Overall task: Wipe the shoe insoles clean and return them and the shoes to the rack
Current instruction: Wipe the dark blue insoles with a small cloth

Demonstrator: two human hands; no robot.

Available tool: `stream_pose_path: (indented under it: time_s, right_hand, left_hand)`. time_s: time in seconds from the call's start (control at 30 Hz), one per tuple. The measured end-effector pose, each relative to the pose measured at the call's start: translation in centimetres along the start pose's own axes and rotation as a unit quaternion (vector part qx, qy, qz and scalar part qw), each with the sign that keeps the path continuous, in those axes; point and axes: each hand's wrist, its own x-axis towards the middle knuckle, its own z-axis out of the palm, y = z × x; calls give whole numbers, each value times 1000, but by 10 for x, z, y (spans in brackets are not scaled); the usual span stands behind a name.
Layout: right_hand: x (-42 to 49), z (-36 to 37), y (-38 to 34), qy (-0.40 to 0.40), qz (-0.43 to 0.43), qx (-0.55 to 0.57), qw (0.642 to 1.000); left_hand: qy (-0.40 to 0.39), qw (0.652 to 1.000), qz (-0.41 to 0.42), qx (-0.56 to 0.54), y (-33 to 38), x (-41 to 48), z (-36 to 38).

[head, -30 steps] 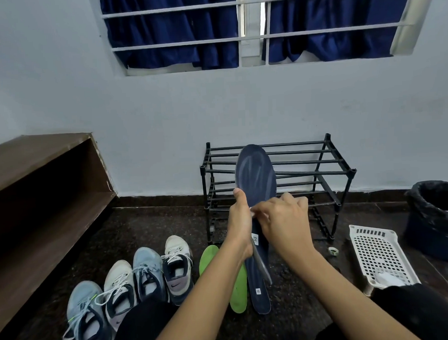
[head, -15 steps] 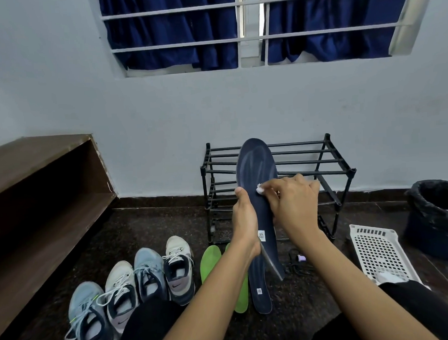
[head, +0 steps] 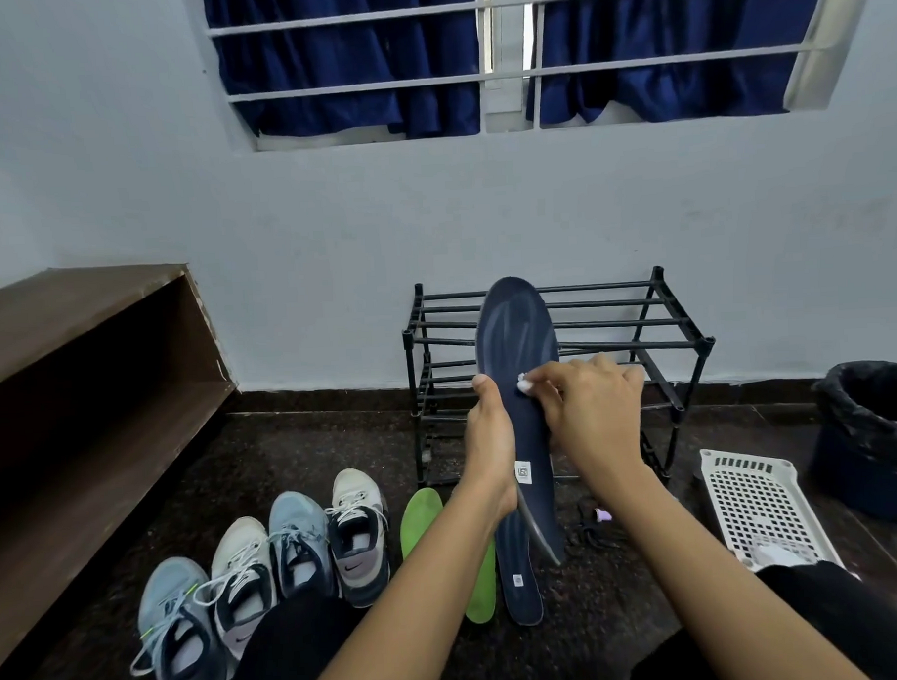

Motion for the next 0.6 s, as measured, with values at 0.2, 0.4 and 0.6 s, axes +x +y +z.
stream_pose_path:
  time_s: [0.2,0.4,0.6]
  right_hand:
    - [1,-7,1,-10,-19,47,999]
    - [-22,-8,-11,-82,-79,5,993]
    - [-15,-9,-9,-60,-61,4,996]
  left_hand:
    - [-120,989,-55,-69,14,-5,-7]
    - [-83,993,-77,-31,13,5,-13]
    - [-31,999,-44,4,0,2,-3]
